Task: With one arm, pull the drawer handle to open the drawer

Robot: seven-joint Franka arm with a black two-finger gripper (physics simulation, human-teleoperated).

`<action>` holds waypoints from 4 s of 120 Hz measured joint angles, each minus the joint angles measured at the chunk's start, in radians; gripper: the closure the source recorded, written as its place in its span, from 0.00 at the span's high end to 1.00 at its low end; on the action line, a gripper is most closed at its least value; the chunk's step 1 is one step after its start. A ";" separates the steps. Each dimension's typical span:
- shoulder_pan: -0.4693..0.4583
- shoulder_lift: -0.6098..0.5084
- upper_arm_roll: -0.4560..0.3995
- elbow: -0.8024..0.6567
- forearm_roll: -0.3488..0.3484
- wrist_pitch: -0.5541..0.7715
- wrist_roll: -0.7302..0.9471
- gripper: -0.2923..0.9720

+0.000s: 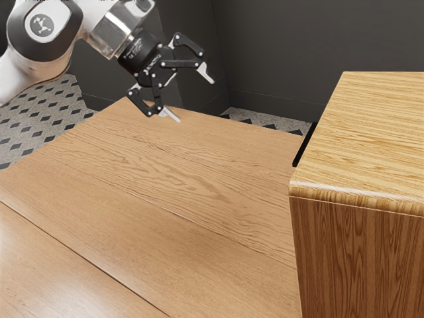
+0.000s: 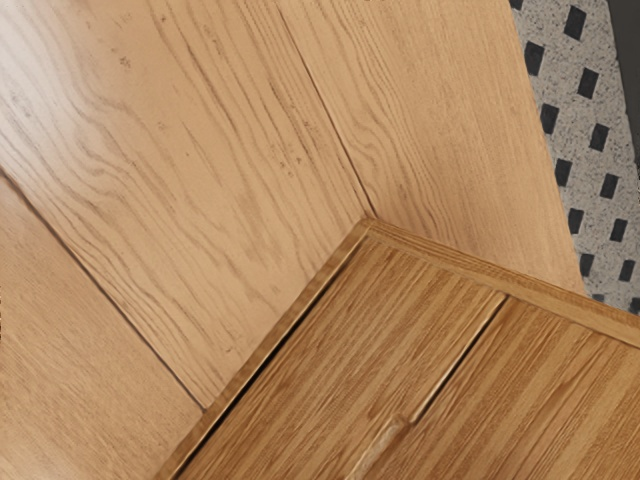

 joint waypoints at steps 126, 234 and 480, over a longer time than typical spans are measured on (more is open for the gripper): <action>-0.243 -0.108 0.108 0.020 0.001 0.167 0.648 0.73; -0.385 -0.091 0.163 0.026 -0.072 0.211 0.608 0.42; -0.049 0.016 0.052 -0.134 -0.111 0.019 0.364 0.28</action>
